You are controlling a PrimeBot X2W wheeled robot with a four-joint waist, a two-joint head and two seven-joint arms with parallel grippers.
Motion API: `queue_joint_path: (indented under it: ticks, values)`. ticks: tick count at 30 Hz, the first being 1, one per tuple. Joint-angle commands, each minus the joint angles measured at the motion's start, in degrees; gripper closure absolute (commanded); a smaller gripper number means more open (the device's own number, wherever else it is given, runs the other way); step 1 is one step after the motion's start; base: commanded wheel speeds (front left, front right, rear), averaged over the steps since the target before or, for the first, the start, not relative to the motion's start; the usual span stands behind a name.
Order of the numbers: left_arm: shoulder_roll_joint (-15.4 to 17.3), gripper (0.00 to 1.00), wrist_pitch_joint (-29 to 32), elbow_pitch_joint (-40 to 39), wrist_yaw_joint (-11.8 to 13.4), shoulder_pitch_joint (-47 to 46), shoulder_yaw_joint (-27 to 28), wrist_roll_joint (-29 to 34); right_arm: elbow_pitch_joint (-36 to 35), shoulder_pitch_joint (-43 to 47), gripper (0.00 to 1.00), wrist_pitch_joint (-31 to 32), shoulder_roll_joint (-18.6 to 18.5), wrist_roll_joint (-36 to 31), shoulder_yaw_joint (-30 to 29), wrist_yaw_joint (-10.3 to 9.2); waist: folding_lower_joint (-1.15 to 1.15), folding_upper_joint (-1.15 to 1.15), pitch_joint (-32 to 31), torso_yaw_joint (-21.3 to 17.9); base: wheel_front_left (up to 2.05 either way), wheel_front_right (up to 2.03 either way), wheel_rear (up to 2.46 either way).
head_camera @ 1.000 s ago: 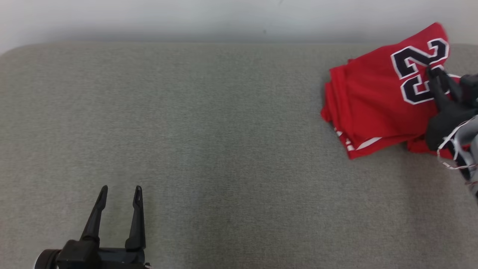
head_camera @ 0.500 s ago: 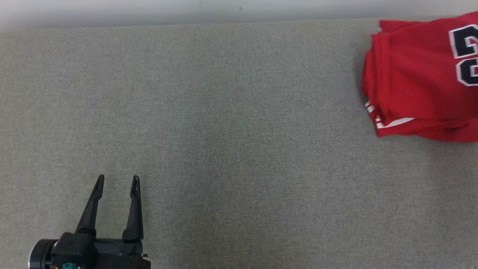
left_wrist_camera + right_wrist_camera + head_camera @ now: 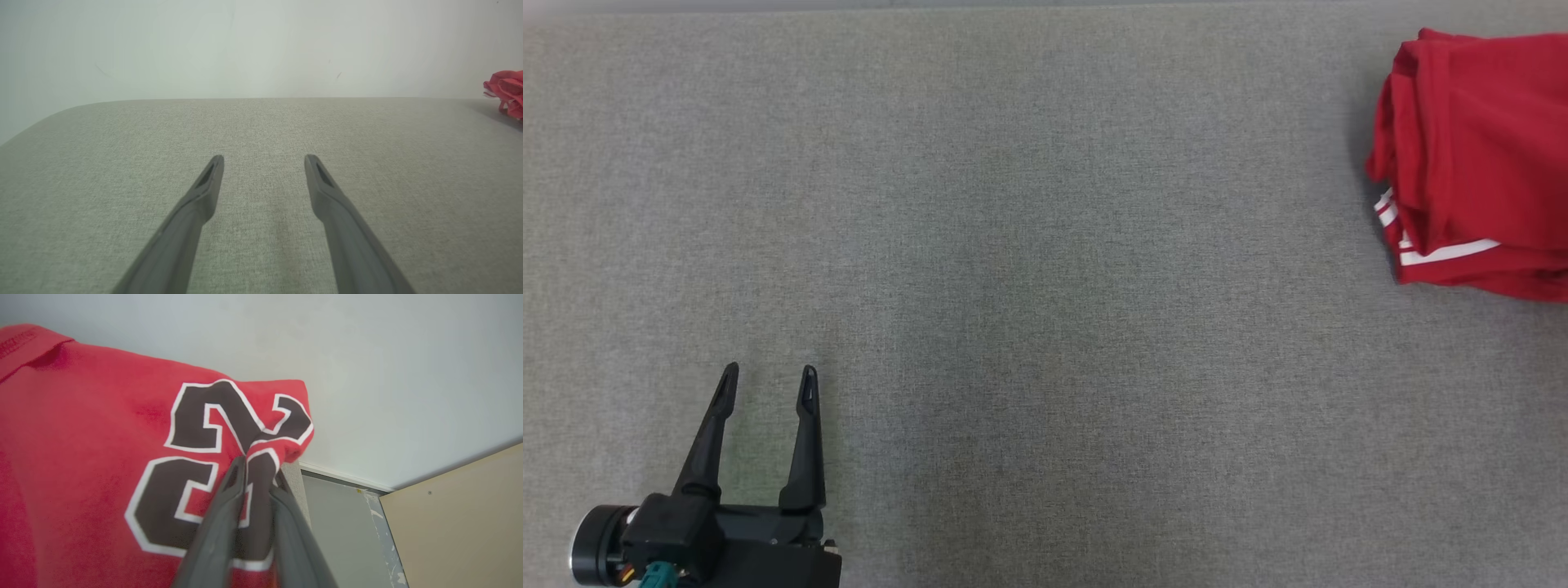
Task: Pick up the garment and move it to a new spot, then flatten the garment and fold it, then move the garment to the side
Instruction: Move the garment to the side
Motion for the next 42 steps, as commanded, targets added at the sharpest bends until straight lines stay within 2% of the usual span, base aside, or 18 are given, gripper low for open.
queue_joint_path:
  ticks: [1, 8, 12, 16, 21, 25, 29, 37, 39, 42]
  values:
    - [0.05, 0.00, -0.16, -0.19, 0.06, -0.44, 0.15, -0.20, 0.50, -0.28, 0.00, -0.35, 0.18, -0.59, 0.29, -0.17, 0.00, 0.00, 0.08, 0.18, 0.00, 0.00, 0.00]
    - [-0.73, 0.00, -0.16, 0.83, 0.07, 0.55, 0.42, -0.29, 3.79, -2.16, 0.00, -3.84, -0.51, -1.03, -0.02, -0.17, 0.00, 0.00, -2.52, 0.49, 0.00, 0.00, 0.00]
    - [-1.12, 0.00, -0.16, 1.57, 0.07, 2.01, 1.13, -0.61, 2.87, -1.96, 0.00, -6.99, 2.59, 2.98, -3.80, -0.16, 0.00, 0.00, -5.94, 0.36, 0.00, 0.00, 0.00]
    - [-1.46, 0.00, -0.16, 1.90, 0.07, 3.99, 1.78, -0.59, -1.64, 1.04, 0.00, -7.95, 5.15, 5.37, -6.91, -0.17, 0.00, 0.00, -9.15, 0.20, 0.00, 0.00, 0.00]
    - [-1.85, 0.00, -0.16, 2.29, 0.07, 6.22, 2.11, -0.76, -13.66, 9.94, 0.00, -8.00, 8.37, 5.68, -15.44, -0.17, 0.00, 0.00, -12.69, 0.83, 0.00, 0.00, 0.00]
    - [-2.04, 0.00, -0.16, 2.58, 0.07, 8.02, 2.37, -0.81, -23.82, 20.73, 0.00, -8.03, 13.53, 2.53, -23.82, -0.17, 0.00, 0.00, -15.31, 1.42, 0.00, 0.00, 0.00]
    - [-2.21, 0.00, -0.16, 3.03, 0.07, 9.47, 1.84, -0.63, -32.59, 32.19, 0.00, -8.03, 20.76, -1.40, -30.95, -0.17, 0.00, 0.00, -17.17, 2.21, 0.00, 0.00, 0.00]
    - [-2.21, 0.00, -0.16, 4.20, 0.07, 10.62, 1.16, 0.32, -45.25, 49.54, 0.00, -8.04, 33.90, -7.93, -37.92, -0.17, 0.00, 0.00, -19.62, 4.26, 0.00, 0.00, 0.00]
    - [-2.27, 0.00, -0.16, 4.24, 0.07, 10.63, 1.52, 0.40, -48.55, 53.13, 0.00, -8.05, 36.16, -8.83, -39.97, -0.17, 0.00, 0.00, -20.16, 4.85, 0.00, 0.00, 0.00]
    - [-2.48, 0.00, -0.16, 4.36, 0.07, 10.50, 1.82, 0.62, -52.29, 58.36, 0.00, -8.04, 37.93, -11.02, -38.53, -0.17, 0.00, 0.00, -20.50, 5.38, 0.00, 0.00, 0.00]
